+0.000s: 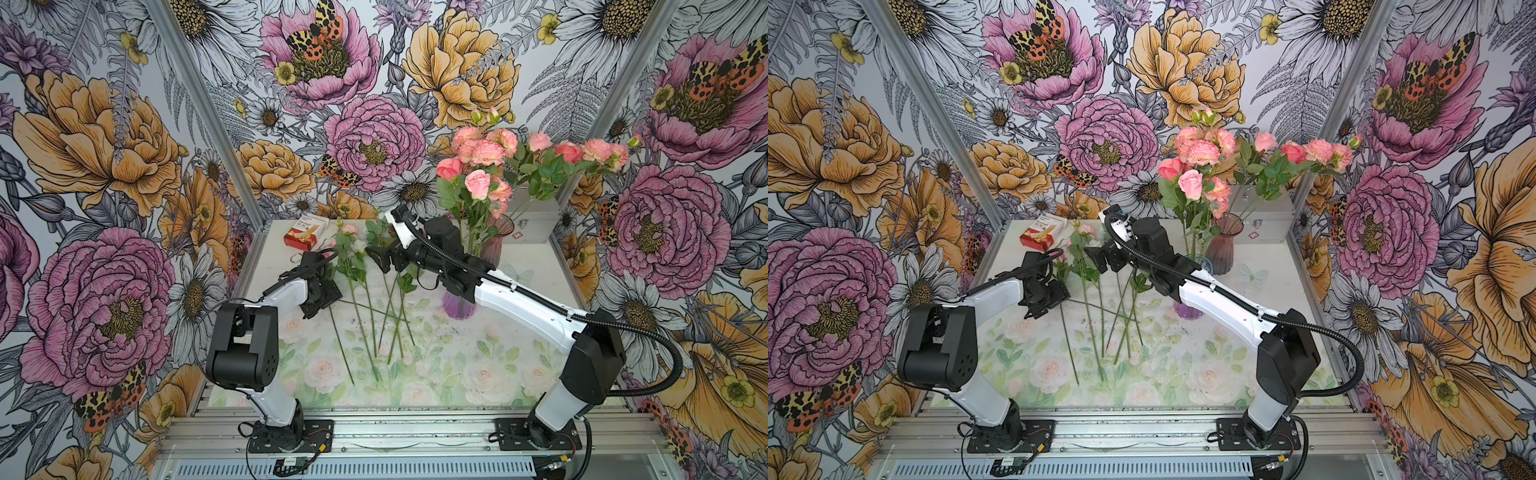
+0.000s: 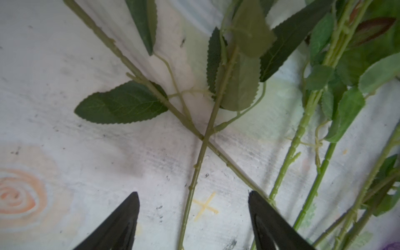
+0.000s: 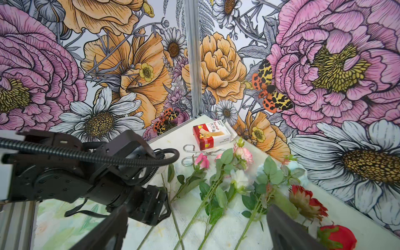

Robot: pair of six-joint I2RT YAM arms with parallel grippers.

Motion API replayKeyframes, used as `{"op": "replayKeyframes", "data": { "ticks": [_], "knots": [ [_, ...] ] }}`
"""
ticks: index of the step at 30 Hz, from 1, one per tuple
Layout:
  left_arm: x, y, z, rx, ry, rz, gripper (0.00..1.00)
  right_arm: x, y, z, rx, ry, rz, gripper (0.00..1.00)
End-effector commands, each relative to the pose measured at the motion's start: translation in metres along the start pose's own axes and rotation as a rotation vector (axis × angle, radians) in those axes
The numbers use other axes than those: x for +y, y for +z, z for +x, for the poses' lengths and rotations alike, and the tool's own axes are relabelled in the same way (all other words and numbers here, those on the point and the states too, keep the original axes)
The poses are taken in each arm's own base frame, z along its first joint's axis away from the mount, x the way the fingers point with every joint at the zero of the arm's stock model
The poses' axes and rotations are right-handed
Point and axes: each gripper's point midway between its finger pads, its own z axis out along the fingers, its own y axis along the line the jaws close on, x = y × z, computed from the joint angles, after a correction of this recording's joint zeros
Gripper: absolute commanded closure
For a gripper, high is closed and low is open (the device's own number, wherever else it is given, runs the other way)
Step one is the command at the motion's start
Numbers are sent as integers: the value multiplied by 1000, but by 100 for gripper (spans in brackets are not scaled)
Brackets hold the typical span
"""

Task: Place the pink flowers into the vase
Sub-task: Pick up the flower at the center of the board.

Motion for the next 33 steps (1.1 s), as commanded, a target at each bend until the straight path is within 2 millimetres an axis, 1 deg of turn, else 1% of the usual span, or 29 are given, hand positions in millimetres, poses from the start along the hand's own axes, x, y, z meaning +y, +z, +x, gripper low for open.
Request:
{"op": "replayKeyframes", "data": {
  "ticks": [1,2,6,7,9,10,11,13,16,20,21,23,25,27,30,33],
  "knots": [
    [11,8,3,13,66,-91,31,9,-2,6,-2,17,-34,1],
    [13,8,3,13,76,-110,33,8,-4,5,-4,15,-32,1],
    [21,11,3,12,126,-198,39,8,-8,6,-11,12,-31,1],
    [21,12,4,15,147,-224,42,7,-8,7,-12,12,-30,1],
    [20,13,4,12,180,-257,44,6,-9,8,-17,18,-27,1],
    [21,21,10,41,200,-281,47,6,-9,8,-19,21,-28,1],
    [22,23,9,37,219,-308,52,6,-10,7,-22,23,-30,1],
    [22,26,9,41,239,-330,58,6,-10,8,-23,26,-31,1],
    [24,31,12,55,237,-337,74,6,-10,10,-19,30,-27,1],
    [22,31,13,60,239,-330,96,6,-10,12,-13,32,-26,1],
    [21,31,12,59,239,-327,100,6,-10,12,-12,32,-25,1],
    [19,28,11,52,237,-317,100,5,-9,14,-7,34,-21,1],
    [16,22,8,33,238,-306,100,4,-10,14,-4,34,-17,1],
    [12,12,3,-8,251,-304,100,2,-11,15,2,35,-7,1],
    [-2,-20,-8,-123,273,-264,100,2,-15,15,11,32,1,1],
    [-19,-60,-20,-296,311,-238,100,3,-20,15,23,30,4,1]
  ]
}}
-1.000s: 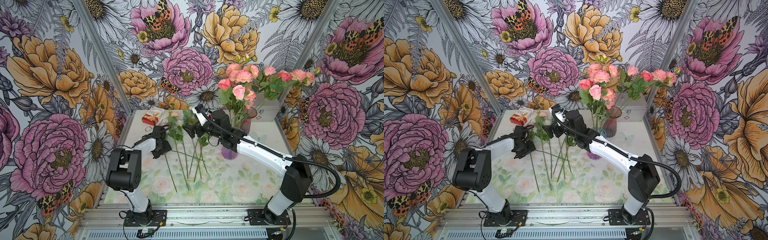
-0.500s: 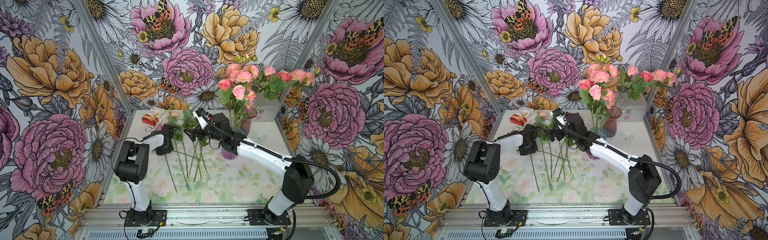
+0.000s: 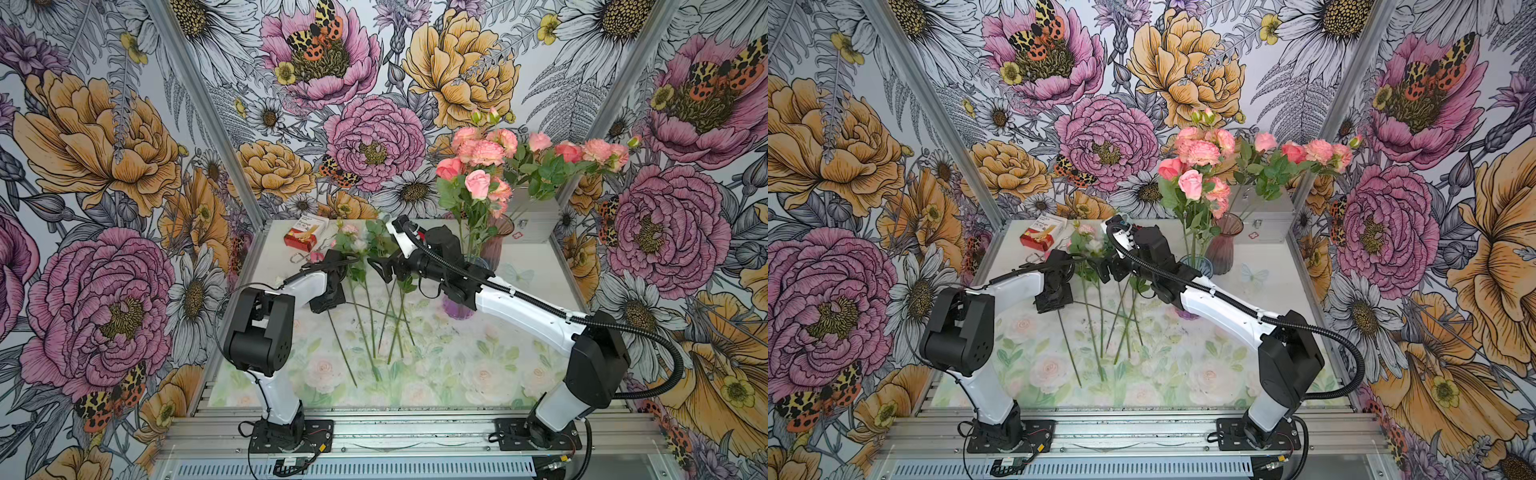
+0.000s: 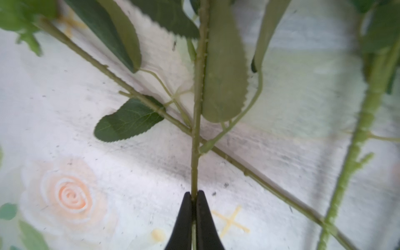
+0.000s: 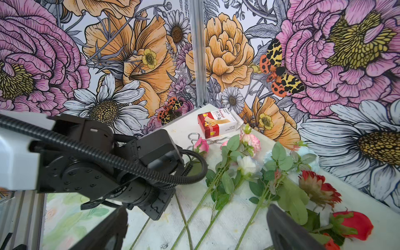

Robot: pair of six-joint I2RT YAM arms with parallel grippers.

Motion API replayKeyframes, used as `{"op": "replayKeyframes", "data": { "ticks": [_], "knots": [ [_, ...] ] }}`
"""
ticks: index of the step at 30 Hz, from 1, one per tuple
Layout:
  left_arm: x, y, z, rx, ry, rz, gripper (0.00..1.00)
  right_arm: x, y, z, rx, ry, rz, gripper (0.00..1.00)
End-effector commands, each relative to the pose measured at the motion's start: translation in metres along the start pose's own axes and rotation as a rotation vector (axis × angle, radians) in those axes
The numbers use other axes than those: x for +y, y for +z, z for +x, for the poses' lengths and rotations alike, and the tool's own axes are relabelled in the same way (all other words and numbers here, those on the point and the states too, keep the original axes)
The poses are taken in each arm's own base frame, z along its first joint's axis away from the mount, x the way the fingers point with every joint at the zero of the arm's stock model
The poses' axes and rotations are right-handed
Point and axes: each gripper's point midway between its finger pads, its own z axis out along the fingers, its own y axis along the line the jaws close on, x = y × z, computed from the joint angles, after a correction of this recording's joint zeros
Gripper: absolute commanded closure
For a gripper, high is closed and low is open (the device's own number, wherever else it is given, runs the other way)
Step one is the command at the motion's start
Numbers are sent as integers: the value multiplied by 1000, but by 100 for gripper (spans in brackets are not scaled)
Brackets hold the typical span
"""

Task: Place the pink flowers into the vase
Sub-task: Pick up the flower at the center of the board.

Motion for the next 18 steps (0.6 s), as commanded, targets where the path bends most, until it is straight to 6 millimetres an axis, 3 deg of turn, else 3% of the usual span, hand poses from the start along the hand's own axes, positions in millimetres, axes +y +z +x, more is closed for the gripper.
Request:
{"op": "replayKeyframes", "data": {
  "ticks": [1,8,12,18],
  "knots": [
    [2,-57,-31,-249,4,6,100,0,-16,-6,-5,8,18,1],
    [22,-136,-48,-593,-116,188,100,-1,-29,7,11,28,39,1],
    [26,-169,-48,-748,-156,308,100,-1,-37,-6,-16,28,44,1],
    [35,-196,-46,-895,-212,378,100,2,-37,-38,-60,27,29,3]
  ]
}}
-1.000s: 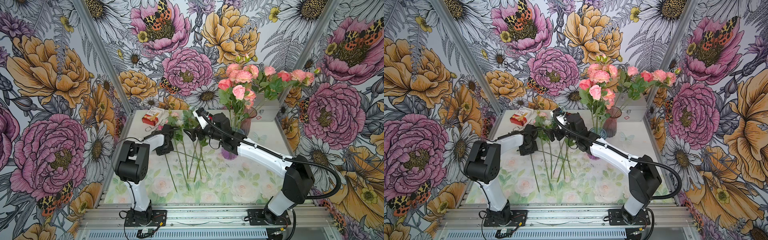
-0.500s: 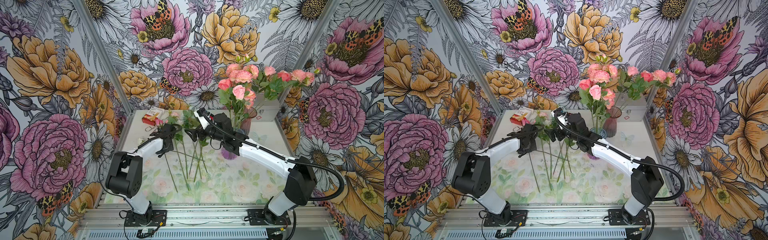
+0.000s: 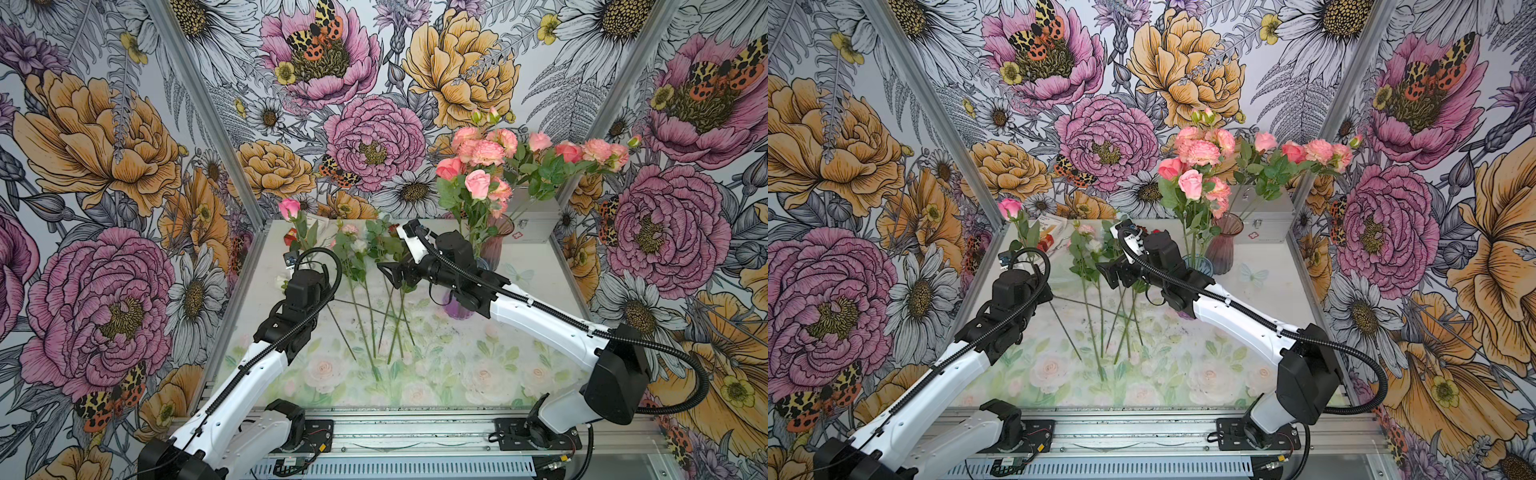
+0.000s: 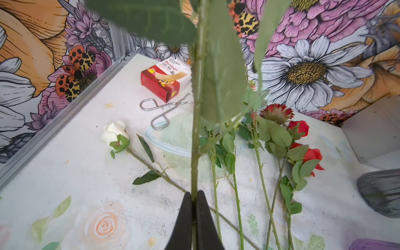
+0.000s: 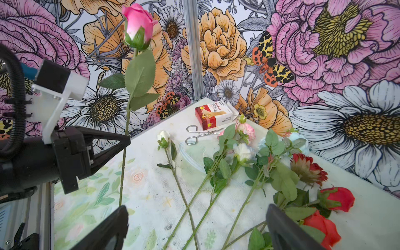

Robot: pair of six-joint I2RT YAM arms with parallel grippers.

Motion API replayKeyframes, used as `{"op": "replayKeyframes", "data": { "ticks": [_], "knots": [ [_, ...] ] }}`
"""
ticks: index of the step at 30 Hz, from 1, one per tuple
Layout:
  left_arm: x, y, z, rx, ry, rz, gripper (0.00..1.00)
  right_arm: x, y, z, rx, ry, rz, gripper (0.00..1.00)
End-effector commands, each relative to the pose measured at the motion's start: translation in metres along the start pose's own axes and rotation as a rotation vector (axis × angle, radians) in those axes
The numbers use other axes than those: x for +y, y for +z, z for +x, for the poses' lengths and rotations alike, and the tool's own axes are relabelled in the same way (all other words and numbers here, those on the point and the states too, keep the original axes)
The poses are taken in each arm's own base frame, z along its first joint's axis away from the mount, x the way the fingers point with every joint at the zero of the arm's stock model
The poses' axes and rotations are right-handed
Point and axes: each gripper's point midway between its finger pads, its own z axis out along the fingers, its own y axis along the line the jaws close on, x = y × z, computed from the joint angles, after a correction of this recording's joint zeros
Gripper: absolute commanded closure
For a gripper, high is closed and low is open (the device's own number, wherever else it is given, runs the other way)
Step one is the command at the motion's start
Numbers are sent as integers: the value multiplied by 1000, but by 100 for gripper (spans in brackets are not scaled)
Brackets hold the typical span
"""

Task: Place the pink flowers into the vase
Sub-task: Pick up the flower at the center of the board.

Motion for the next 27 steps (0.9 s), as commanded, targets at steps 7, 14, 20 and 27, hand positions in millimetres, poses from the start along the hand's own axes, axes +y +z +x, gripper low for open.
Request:
{"op": "replayKeyframes", "data": {
  "ticks": [7,14,20,27],
  "knots": [
    [-49,-13,-33,-144,17,239,100,5,9,-59,-88,17,-35,18],
    [-84,-28,-37,-126,15,431,100,10,18,-63,-70,2,-72,30],
    [-92,-38,-59,-147,-17,510,100,18,25,-34,-5,30,-130,44],
    [-95,-41,-78,-186,-79,512,100,39,28,-9,54,52,-247,55]
  ]
}}
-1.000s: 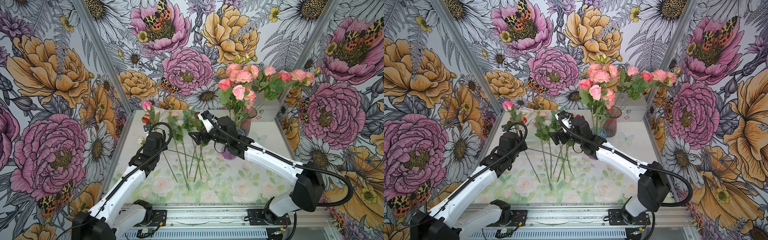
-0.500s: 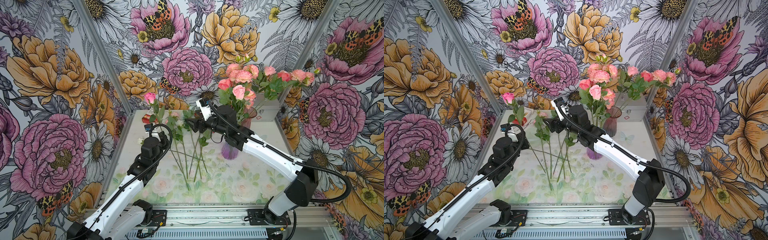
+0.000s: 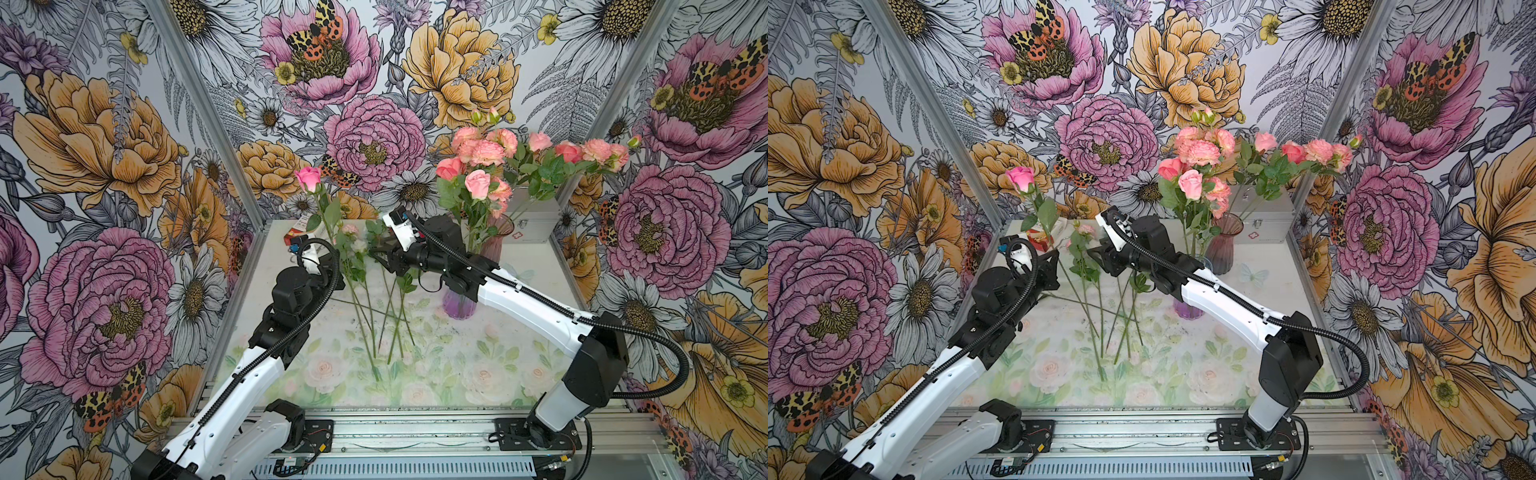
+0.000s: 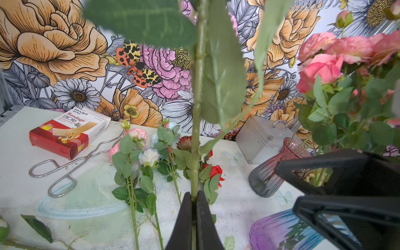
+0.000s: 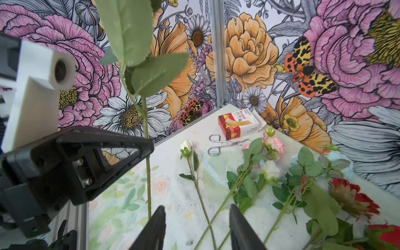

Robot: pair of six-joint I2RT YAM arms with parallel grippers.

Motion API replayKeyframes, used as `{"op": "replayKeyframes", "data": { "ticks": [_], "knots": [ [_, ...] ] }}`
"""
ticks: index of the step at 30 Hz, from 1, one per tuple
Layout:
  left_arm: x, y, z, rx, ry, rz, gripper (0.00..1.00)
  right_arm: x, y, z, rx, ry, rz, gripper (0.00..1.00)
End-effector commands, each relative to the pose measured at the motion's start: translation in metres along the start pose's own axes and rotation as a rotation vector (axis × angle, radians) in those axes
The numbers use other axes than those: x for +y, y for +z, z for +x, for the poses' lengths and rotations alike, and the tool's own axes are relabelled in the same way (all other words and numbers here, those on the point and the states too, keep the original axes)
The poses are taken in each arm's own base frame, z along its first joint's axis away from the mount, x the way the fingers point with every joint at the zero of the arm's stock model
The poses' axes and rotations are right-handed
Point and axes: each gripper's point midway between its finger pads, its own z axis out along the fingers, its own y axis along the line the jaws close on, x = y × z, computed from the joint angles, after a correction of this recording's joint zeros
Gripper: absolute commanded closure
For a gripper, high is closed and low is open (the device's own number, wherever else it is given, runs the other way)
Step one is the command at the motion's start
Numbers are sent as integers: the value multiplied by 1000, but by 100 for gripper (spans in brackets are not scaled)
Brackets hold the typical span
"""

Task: Place the pink flowers into the vase
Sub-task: Pick up the flower at the center of the board, then place the flower in the vase.

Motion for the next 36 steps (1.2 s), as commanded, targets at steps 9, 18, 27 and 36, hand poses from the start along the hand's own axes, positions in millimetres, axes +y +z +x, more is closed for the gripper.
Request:
{"op": "replayKeyframes", "data": {
  "ticks": [9,18,27,36],
  "knots": [
    [-19,0,-26,-81,-70,61,100,40,12,3,30,41,-209,65],
    [-33,4,-26,-76,-108,103,100,50,29,6,48,52,-246,68],
    [-40,2,-25,-70,-121,130,100,46,40,2,41,55,-238,75],
    [-44,1,-25,-73,-141,148,100,42,46,3,43,58,-229,79]
  ]
}}
